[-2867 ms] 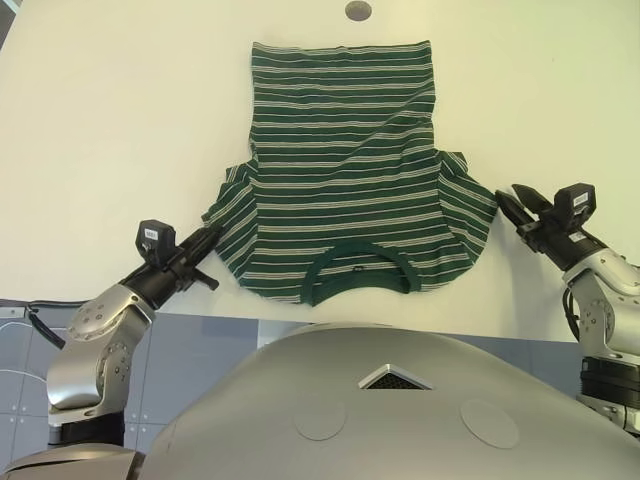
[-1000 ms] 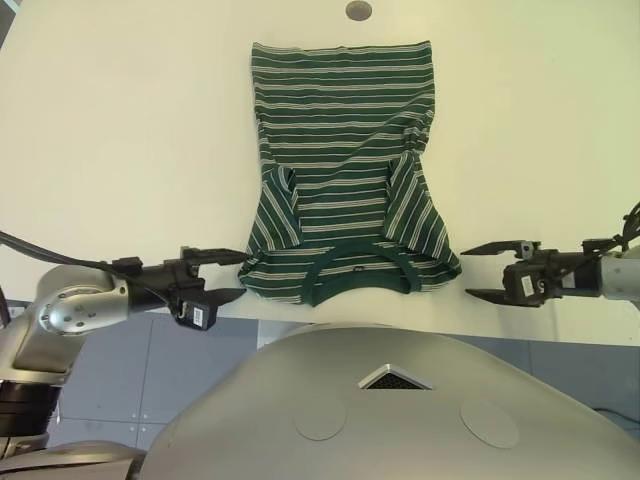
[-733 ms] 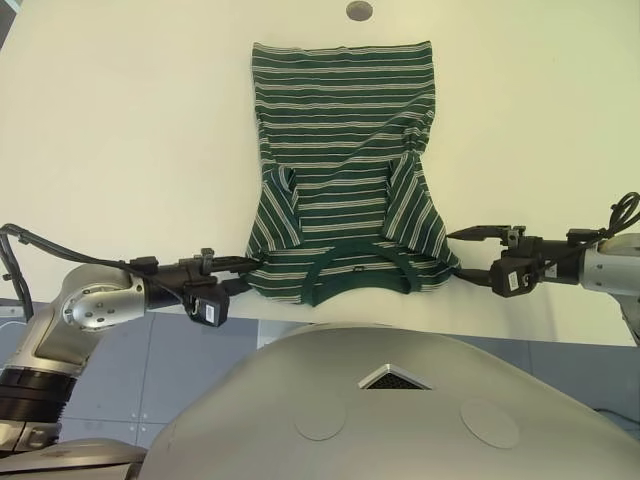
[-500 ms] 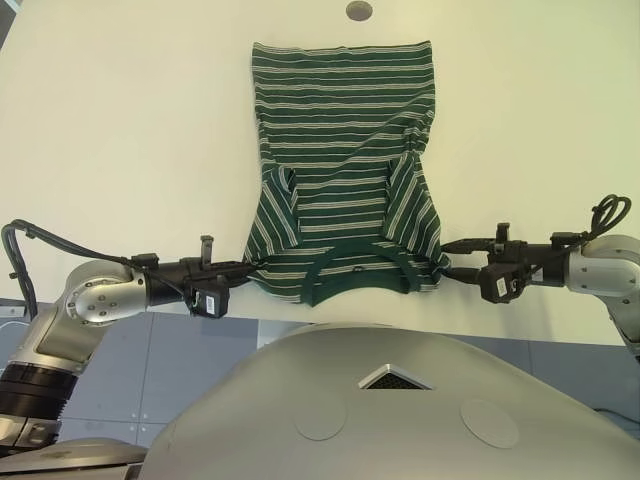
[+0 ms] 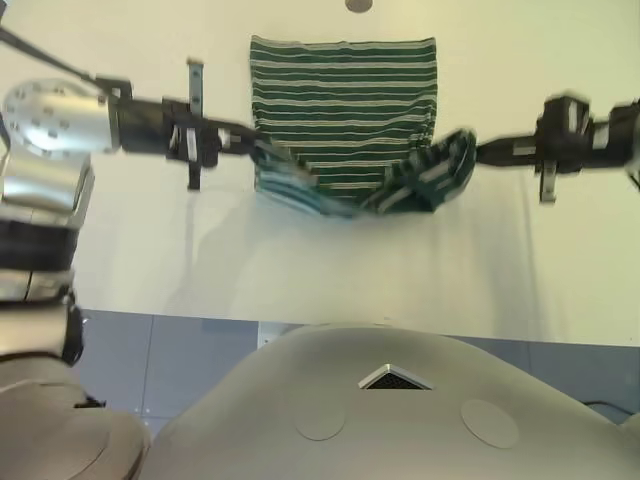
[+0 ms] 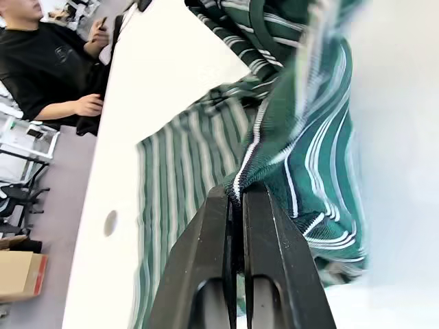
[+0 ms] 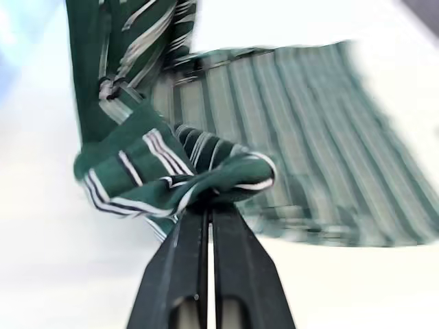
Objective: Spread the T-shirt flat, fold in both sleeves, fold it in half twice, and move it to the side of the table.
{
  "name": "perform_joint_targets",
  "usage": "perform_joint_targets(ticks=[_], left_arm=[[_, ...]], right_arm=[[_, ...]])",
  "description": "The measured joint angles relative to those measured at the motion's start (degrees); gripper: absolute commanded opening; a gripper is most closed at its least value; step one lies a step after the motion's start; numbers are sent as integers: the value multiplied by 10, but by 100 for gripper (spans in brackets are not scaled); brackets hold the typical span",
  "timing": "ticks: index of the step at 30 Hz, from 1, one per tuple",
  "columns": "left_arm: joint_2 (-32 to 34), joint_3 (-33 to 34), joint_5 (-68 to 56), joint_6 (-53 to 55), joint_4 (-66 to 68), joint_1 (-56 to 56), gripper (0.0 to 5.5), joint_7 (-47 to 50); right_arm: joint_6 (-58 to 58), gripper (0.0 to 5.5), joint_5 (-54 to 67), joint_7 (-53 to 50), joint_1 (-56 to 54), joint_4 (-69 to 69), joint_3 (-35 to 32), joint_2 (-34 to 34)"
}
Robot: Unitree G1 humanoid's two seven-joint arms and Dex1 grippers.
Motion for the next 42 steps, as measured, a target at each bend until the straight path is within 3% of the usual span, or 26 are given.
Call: perform_joint_targets(ticks=[2, 6, 10, 13, 19, 24, 26, 29, 33, 35, 38, 40, 42], left_arm=[[-64, -26, 45, -5, 178, -125, 0, 12], [-141, -51, 130, -16, 474, -271, 0, 113], [-192, -50, 201, -7, 667, -326, 0, 251], [-221, -39, 225, 31, 714, -329, 45, 306], [-264, 27, 211, 46, 718, -326, 151, 332], [-235, 108, 183, 167, 730, -322, 255, 427], [-226, 134, 169, 185, 729, -301, 292, 421], [-216, 214, 94, 157, 707, -284, 292, 353], [-206, 275, 23, 121, 613, -244, 292, 290], [-209, 287, -2, 129, 497, -170, 292, 288], [-229, 291, -25, 174, 273, -40, 292, 324], [-240, 273, -21, 198, 174, 15, 292, 345], [-254, 235, -10, 213, 110, 41, 292, 352]], right_arm=[[3, 3, -52, -2, -162, 185, 39, 84], [-41, 3, -142, -107, -365, 491, 67, 220], [-81, 3, -203, -193, -454, 674, 56, 306], [-84, 78, -269, -263, -439, 719, 65, 314], [-84, 196, -295, -302, -423, 730, 41, 342], [-103, 288, -245, -231, -380, 655, -16, 402], [-80, 288, -268, -241, -324, 562, 21, 447], [-44, 288, -341, -287, -204, 386, 114, 461], [-12, 288, -390, -300, -117, 211, 163, 392], [-7, 288, -395, -270, -100, 157, 152, 309], [-14, 288, -416, -294, -100, 196, 96, 173], [-11, 288, -393, -307, -98, 198, 62, 169], [-2, 288, -325, -299, -104, 155, 41, 237]])
